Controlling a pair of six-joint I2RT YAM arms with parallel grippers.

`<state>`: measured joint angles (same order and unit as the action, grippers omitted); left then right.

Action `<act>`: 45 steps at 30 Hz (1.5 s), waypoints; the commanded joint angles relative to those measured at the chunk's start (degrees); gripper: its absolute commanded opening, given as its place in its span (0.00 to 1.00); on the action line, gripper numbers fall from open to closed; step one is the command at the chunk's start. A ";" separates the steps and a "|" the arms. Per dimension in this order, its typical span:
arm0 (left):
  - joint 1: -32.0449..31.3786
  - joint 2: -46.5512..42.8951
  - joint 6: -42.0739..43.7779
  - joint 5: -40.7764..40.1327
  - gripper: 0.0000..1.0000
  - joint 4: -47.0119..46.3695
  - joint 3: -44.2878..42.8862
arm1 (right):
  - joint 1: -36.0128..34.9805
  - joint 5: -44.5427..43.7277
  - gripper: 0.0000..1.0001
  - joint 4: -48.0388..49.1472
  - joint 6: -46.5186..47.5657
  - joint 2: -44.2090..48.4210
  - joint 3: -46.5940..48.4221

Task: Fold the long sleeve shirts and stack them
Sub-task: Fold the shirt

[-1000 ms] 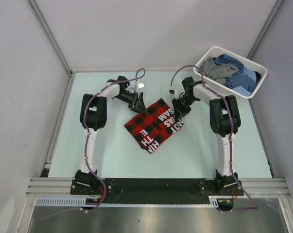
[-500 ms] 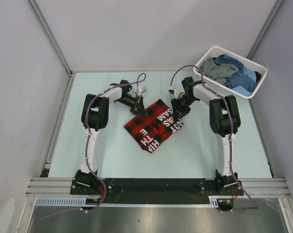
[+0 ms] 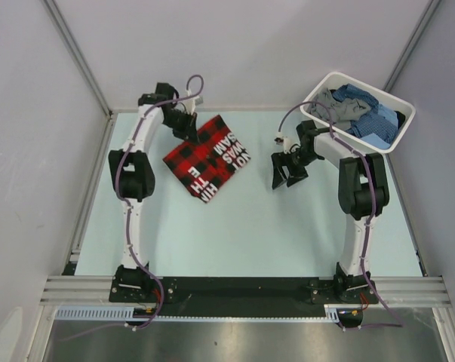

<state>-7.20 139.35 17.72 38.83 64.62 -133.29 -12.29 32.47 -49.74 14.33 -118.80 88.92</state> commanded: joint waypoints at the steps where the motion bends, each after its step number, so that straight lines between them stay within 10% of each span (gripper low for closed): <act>1: 0.44 -9.70 14.42 -17.44 0.00 1.22 -8.56 | -0.01 4.27 0.81 2.97 -3.42 6.21 -2.43; 11: -11.85 -18.85 25.62 -45.06 0.00 -13.73 5.23 | 3.06 13.39 0.90 11.06 -13.88 13.68 -12.72; 19: -25.48 -20.87 2.87 -48.76 0.00 -22.07 33.25 | 9.21 21.14 0.96 24.67 -31.01 18.16 -24.49; 28: -43.93 -17.71 -19.28 -50.72 0.00 -26.65 36.18 | 10.63 22.20 0.95 36.46 -47.28 23.44 -38.12; 30: -45.09 -17.71 -22.36 -47.02 0.09 -26.04 35.04 | 11.06 21.67 0.93 37.08 -48.07 23.36 -39.26; 34: -45.53 -21.03 -23.87 -37.88 0.60 -23.66 33.62 | 11.86 20.18 0.92 39.19 -51.33 22.83 -41.55; 45: -33.07 -51.80 -15.78 -18.11 0.87 -27.18 53.73 | 7.12 18.07 0.93 49.28 -61.25 23.36 -45.85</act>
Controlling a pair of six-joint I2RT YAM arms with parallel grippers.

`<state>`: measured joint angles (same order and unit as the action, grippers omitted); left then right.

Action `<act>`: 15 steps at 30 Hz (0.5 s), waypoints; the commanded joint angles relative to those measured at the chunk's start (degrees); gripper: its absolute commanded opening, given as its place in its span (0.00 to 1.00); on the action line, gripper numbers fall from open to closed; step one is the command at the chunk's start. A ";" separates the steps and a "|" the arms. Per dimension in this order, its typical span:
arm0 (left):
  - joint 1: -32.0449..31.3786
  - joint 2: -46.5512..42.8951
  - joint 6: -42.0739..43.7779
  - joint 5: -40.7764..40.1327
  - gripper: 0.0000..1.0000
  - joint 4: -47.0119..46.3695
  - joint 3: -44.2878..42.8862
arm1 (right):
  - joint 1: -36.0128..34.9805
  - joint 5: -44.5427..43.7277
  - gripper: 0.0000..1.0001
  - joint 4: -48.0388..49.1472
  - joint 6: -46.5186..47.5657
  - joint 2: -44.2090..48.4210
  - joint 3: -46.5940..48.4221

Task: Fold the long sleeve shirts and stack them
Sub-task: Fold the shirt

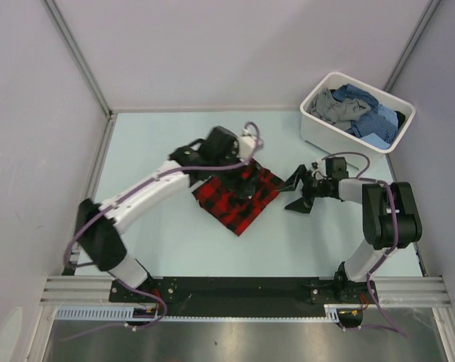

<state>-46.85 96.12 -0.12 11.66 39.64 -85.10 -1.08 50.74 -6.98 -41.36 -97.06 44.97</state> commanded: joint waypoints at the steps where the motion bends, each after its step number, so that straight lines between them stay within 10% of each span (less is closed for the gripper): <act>1: 9.90 -9.71 2.05 9.86 0.95 -3.15 6.43 | -4.89 -0.73 0.93 9.59 -6.53 1.00 -2.34; 10: 22.40 -11.83 3.11 14.61 0.95 -2.90 11.79 | -12.54 -2.58 0.83 26.30 -14.00 -8.49 -2.08; 15: 28.03 -9.99 3.54 18.74 0.77 -4.83 13.82 | -10.44 -3.90 0.08 19.65 -6.57 -11.22 -1.20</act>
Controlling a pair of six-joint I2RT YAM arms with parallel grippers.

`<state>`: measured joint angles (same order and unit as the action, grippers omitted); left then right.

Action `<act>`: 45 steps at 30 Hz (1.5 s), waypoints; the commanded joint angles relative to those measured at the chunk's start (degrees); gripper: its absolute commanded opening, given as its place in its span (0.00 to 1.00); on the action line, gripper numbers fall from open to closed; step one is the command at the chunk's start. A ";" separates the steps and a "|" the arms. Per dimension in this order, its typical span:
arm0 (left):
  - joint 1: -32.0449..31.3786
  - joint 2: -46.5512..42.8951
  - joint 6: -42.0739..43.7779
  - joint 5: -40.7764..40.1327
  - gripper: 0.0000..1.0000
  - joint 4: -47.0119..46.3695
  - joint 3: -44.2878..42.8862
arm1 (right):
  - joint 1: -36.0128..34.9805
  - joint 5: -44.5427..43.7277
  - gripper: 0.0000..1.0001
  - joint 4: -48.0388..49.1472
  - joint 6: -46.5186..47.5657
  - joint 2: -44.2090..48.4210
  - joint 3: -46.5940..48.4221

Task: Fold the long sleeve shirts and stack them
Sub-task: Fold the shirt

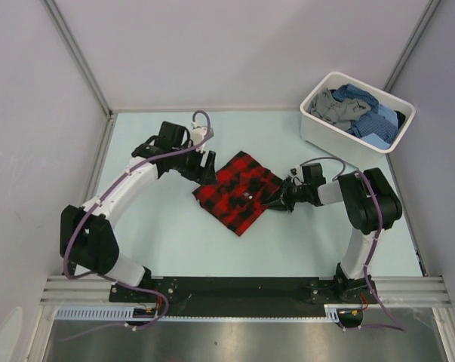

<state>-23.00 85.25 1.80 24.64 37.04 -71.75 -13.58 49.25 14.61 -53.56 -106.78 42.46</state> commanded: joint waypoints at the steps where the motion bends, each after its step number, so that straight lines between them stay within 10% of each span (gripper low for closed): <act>1: 4.46 2.01 2.67 6.55 0.77 -2.41 0.21 | 2.94 -2.41 0.00 -7.87 8.18 -1.67 2.79; 9: 3.59 12.02 4.52 12.79 0.73 -6.44 -0.15 | 9.98 -8.19 0.00 -46.92 47.73 -12.28 23.70; 14: 2.79 21.87 0.23 15.08 0.67 -9.70 -5.32 | 10.33 -8.56 0.40 -54.77 52.16 -12.93 30.67; 17: 2.70 26.18 -1.45 17.01 0.59 -11.19 -7.17 | 10.42 -7.95 0.43 -56.88 51.81 -9.16 29.53; 26: -3.97 25.59 -1.45 19.83 0.00 -9.18 0.88 | 9.19 -8.39 0.42 -55.84 51.19 -8.43 28.46; 31: -11.43 17.16 -11.46 20.79 0.00 -14.18 13.80 | 6.12 -9.09 0.28 -54.86 53.38 -13.62 35.48; 34: -15.40 10.30 -12.08 20.45 0.40 -14.28 16.10 | 4.28 -9.18 0.14 -56.35 57.15 -17.40 39.62; 45: 4.36 -10.81 -8.67 17.83 0.72 -9.71 20.25 | -10.31 -9.53 0.00 -64.61 71.39 -30.32 70.34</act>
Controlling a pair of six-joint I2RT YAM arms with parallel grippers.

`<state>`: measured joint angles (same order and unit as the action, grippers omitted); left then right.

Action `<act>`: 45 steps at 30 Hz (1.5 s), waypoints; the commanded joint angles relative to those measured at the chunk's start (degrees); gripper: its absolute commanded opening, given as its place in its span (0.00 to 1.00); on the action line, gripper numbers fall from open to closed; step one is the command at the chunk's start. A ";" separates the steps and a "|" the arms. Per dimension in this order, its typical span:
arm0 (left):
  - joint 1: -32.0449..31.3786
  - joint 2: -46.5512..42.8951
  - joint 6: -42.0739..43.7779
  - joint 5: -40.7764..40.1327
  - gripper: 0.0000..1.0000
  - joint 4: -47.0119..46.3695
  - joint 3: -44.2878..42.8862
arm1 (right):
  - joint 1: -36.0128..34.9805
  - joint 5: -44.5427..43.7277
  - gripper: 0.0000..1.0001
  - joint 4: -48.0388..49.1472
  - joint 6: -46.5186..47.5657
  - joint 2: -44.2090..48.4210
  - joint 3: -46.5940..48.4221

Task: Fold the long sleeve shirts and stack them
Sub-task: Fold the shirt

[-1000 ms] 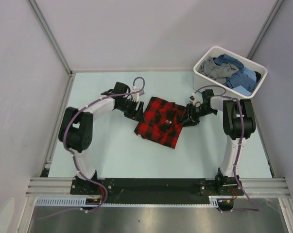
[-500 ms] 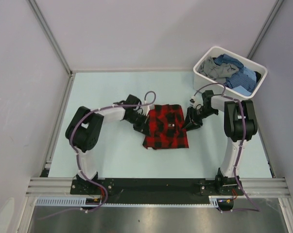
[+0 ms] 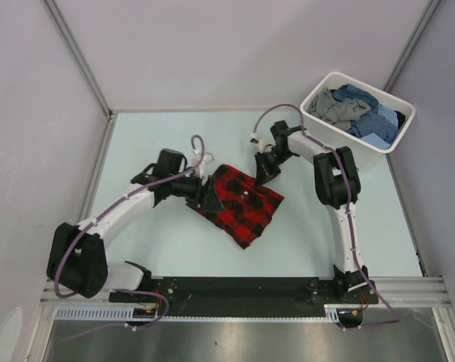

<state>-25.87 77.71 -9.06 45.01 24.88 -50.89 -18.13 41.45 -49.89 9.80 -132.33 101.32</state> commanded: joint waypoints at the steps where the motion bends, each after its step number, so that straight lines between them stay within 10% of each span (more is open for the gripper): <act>1: 8.80 -3.01 3.25 -3.09 0.72 2.62 -1.22 | -6.82 -2.25 0.00 -0.73 9.26 -7.39 13.97; 5: 17.67 1.64 5.19 -5.73 0.69 4.38 -4.03 | -12.00 -6.63 0.00 -2.67 17.33 -11.80 26.36; 12: 20.77 17.81 27.67 -5.72 0.68 18.61 -20.26 | -7.55 -8.76 0.49 -2.67 13.33 -2.60 29.83; 24: 20.68 32.94 44.74 -4.94 0.63 27.50 -34.80 | 2.31 11.18 0.56 2.68 -3.47 16.84 -13.32; 45: 19.54 35.40 46.41 -4.67 0.45 28.64 -32.07 | -2.35 9.10 0.49 6.39 -5.15 10.43 -12.73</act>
<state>-6.35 113.38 35.22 38.65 52.82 -83.26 -20.03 51.35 -41.78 2.83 -121.23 85.12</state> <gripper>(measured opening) 0.438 0.459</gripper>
